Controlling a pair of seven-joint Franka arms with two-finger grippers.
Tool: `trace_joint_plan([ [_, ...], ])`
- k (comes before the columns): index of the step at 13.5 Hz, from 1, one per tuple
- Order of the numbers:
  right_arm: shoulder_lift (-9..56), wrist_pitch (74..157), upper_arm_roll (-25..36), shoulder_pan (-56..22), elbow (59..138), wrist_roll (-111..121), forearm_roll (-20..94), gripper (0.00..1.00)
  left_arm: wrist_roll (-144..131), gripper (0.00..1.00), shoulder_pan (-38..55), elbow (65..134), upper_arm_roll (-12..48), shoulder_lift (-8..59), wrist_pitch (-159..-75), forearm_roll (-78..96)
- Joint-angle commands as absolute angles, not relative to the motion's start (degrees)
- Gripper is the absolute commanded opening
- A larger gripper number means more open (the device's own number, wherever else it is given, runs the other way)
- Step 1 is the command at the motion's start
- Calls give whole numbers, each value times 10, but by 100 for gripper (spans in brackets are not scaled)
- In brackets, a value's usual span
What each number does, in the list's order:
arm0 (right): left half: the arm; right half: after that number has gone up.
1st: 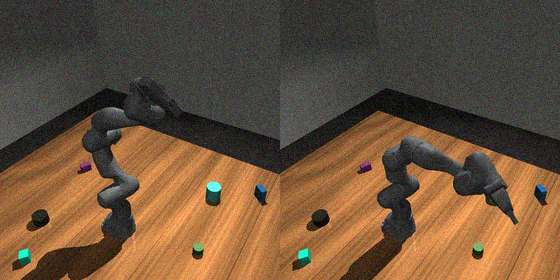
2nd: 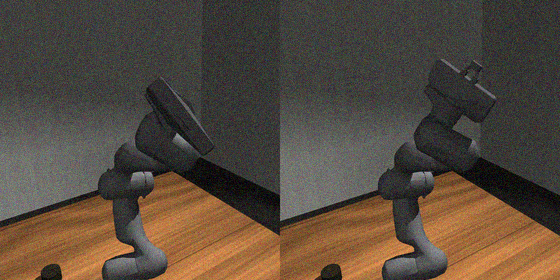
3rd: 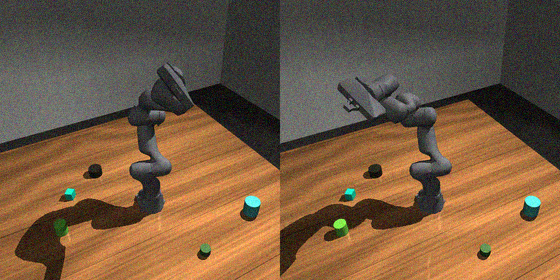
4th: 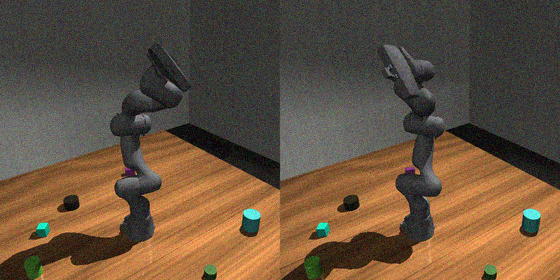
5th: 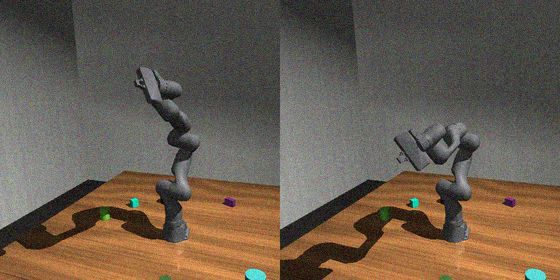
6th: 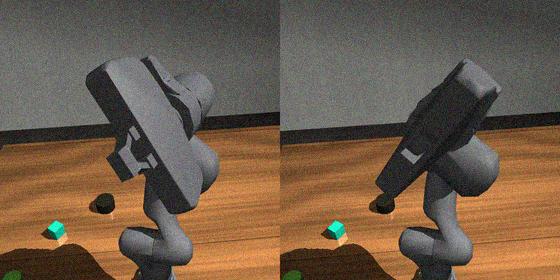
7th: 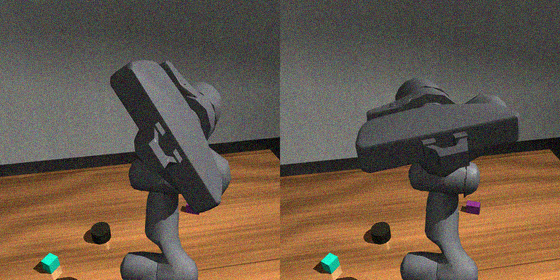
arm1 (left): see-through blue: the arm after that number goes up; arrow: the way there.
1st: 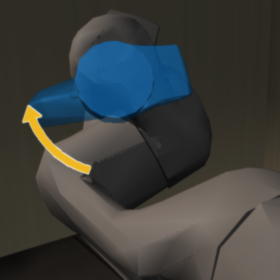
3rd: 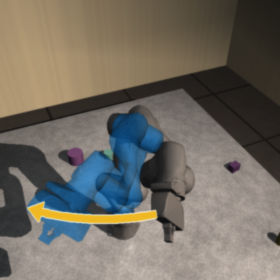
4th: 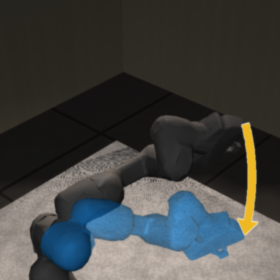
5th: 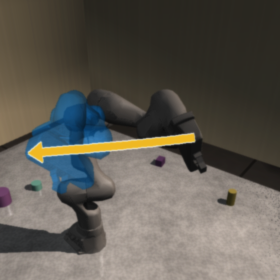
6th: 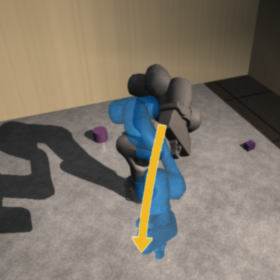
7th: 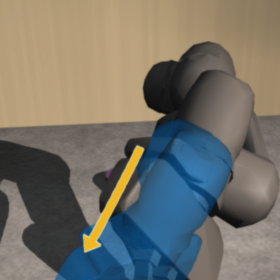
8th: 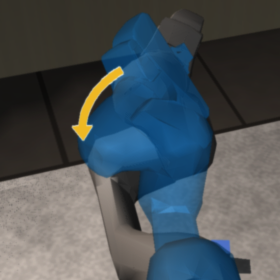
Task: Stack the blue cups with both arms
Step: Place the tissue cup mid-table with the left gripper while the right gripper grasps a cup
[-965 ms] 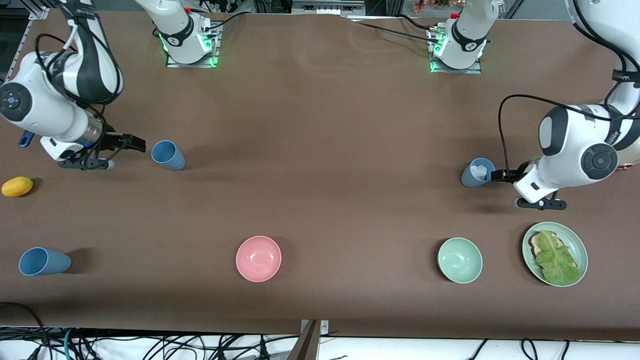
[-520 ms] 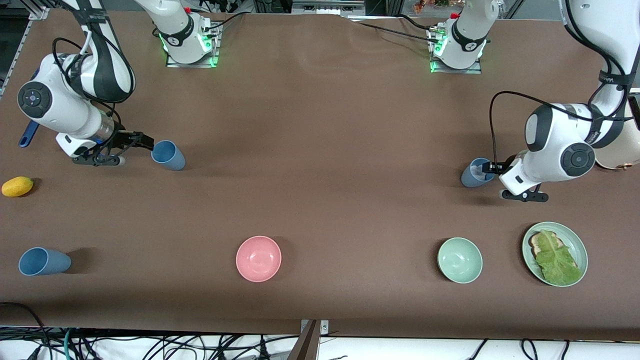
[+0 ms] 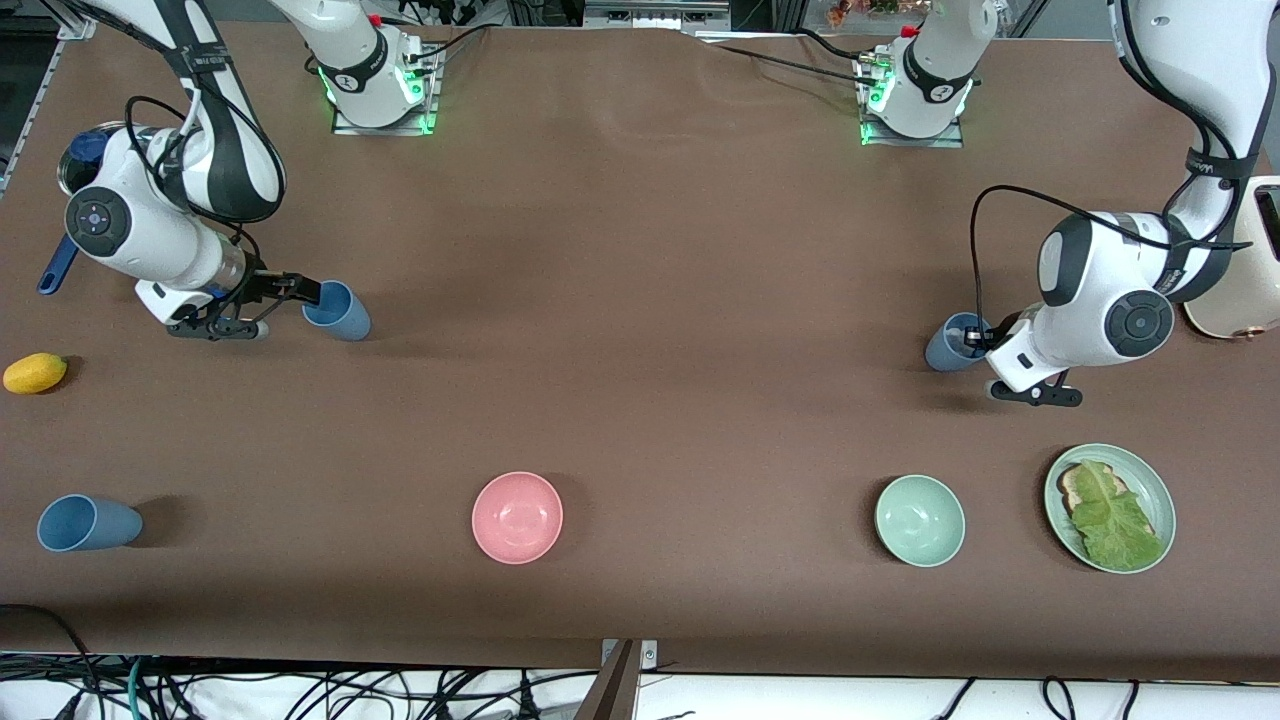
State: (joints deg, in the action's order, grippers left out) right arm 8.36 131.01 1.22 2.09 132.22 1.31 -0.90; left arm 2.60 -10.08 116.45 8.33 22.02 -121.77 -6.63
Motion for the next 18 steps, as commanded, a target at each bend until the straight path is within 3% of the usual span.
trace_joint_plan([
  [1,90,1325,9,20,1328,19,-17,100,29,0,-99,1130,87,204,-1170,-59],
  [4,100,1325,7,19,1328,20,-17,100,5,0,-95,1051,120,204,-1063,-11],
  [5,101,1325,7,19,1328,20,-17,93,-15,0,-74,1027,120,206,-1042,11],
  [8,109,1325,1,19,1328,19,-16,44,-132,0,23,1006,119,215,-1043,40],
  [10,109,1322,-1,19,1327,20,-16,5,-213,0,88,974,119,243,-1051,60],
  [11,109,1323,-1,19,1326,20,-16,0,-248,0,113,964,119,256,-1054,68],
  [18,108,1315,-1,19,1306,30,-17,0,-341,0,232,944,118,348,-1178,73],
])
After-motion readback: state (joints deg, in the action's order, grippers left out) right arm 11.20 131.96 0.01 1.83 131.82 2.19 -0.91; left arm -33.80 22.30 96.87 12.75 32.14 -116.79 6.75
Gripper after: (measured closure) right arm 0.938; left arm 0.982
